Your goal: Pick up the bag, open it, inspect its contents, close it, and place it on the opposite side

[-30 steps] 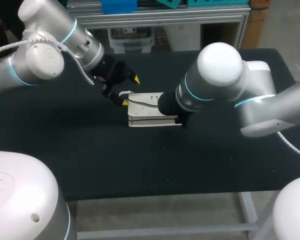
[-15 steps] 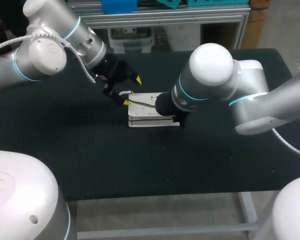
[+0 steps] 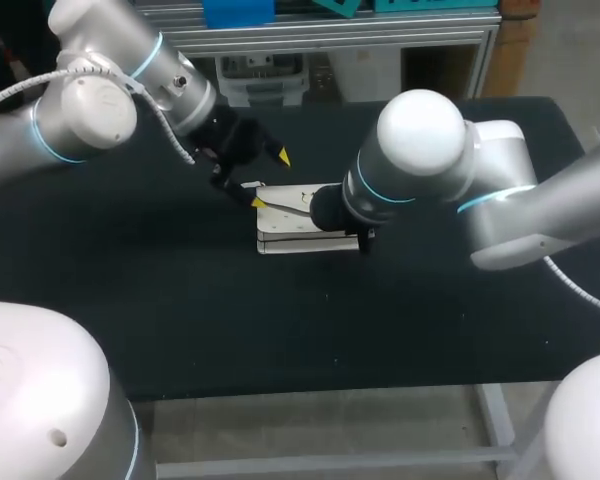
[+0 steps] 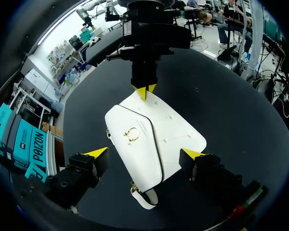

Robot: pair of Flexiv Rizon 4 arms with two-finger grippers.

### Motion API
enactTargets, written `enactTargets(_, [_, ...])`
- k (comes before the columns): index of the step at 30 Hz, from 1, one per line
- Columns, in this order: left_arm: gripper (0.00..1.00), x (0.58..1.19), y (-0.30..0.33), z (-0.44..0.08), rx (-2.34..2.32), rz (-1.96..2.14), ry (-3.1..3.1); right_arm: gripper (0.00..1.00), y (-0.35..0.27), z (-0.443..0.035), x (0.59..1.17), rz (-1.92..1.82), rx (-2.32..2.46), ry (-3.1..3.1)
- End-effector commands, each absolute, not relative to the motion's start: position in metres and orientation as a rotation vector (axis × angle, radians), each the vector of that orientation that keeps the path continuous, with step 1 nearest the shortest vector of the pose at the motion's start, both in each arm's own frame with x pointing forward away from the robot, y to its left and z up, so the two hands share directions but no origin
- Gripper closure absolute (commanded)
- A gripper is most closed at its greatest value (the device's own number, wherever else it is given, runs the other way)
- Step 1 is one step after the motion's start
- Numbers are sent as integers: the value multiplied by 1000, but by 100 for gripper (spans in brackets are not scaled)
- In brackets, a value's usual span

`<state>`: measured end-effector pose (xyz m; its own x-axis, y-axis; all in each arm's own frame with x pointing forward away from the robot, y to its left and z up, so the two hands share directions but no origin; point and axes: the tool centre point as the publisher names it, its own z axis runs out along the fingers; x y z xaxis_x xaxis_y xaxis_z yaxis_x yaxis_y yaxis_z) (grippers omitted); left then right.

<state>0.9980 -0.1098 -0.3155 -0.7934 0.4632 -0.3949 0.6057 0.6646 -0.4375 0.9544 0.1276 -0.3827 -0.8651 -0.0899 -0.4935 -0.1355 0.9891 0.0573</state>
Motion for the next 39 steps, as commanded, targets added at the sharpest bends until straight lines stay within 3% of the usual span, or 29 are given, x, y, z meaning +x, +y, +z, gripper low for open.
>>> enactTargets(1, [0,985,-107,-322,855,-863,2521,100,131,-390,951,116,-147,2606])
enactTargets(28, [0,977,-130,-331,877,-902,2354,100,138,-394,942,77,-162,2416])
enactTargets(33, [31,978,-133,-333,892,-885,2296,100,139,-393,940,70,-178,2364])
enactTargets(37, [40,979,-135,-336,916,-868,2267,100,139,-393,940,73,-180,2362])
enactTargets(39, [40,979,-136,-337,938,-866,2257,100,138,-394,941,74,-177,2362])
